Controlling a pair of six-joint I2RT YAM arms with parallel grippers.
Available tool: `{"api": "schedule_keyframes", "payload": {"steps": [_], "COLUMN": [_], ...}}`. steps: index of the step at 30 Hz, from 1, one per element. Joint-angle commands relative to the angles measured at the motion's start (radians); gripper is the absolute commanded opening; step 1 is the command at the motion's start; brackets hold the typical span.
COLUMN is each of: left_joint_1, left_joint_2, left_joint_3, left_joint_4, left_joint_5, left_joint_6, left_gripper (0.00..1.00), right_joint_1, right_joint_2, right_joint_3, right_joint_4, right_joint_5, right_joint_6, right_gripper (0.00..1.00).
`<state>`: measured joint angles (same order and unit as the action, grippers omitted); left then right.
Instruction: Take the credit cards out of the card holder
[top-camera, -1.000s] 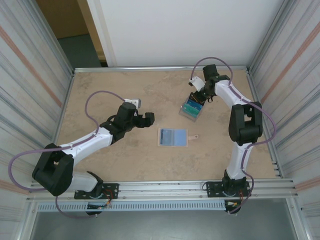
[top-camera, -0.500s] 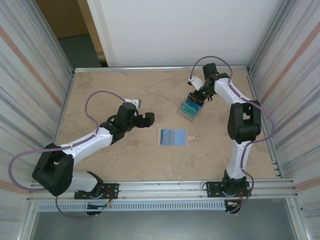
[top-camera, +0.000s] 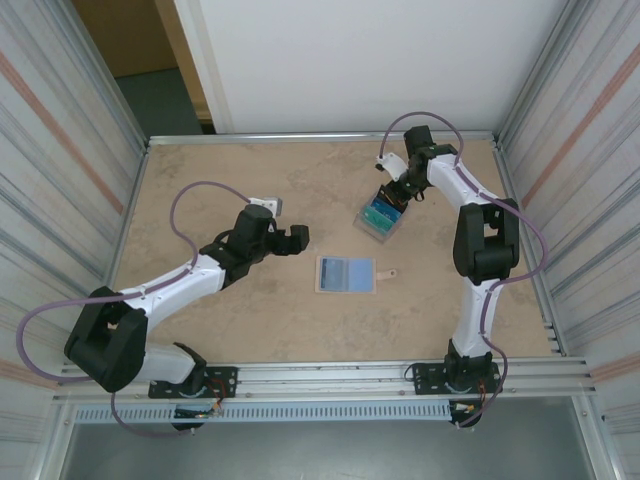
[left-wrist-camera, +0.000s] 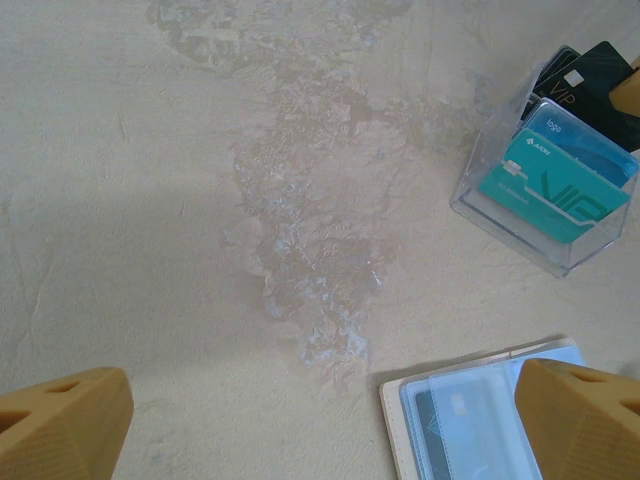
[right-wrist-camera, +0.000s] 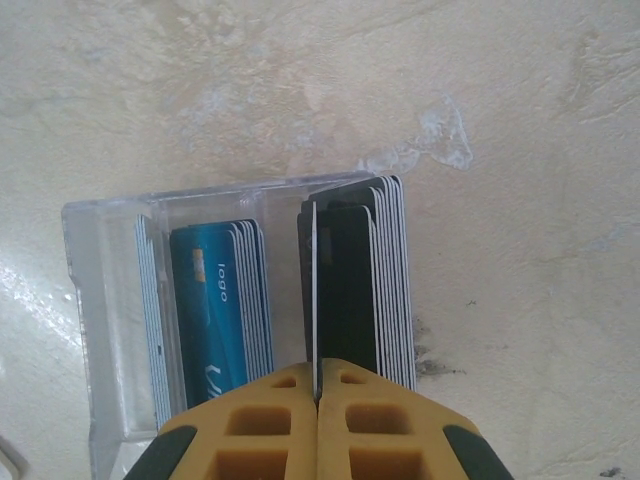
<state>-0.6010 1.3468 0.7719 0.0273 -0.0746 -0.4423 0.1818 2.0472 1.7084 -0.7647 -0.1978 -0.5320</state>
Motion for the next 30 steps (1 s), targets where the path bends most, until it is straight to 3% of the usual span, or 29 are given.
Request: {"api": "schedule_keyframes", "payload": {"steps": [1, 6, 14, 25, 30], "left_joint_1": [0.008, 0.009, 0.009, 0.008, 0.008], "left_joint_2": [-0.014, -0.017, -0.022, -0.038, -0.066], "left_joint_3": [0.006, 0.008, 0.013, 0.005, -0.006], "left_joint_4": [0.0, 0.003, 0.001, 0.0, 0.005], "left_joint_5": [-0.001, 0.004, 0.002, -0.007, -0.037], "left_joint_6": [0.014, 0.014, 0.017, 0.016, 0.01], "left_gripper": [0.99, 0.99, 0.99, 0.99, 0.99], "right_joint_1": [-0.003, -0.002, -0.002, -0.002, 0.032], "right_joint_2": [-0.03, -0.016, -0.019, -0.156, -0.29], "right_joint_3": [0.03, 0.027, 0.033, -0.015, -0.114], "right_joint_4": [-0.026, -0.029, -0.033, 0.026, 0.093], "right_joint_5": [0.027, 0.034, 0.014, 0.008, 0.094], "right_joint_6": [0.008, 0.01, 0.026, 0.142, 0.287], "right_gripper": [0.0, 0.01, 0.22, 0.22, 0.23]}}
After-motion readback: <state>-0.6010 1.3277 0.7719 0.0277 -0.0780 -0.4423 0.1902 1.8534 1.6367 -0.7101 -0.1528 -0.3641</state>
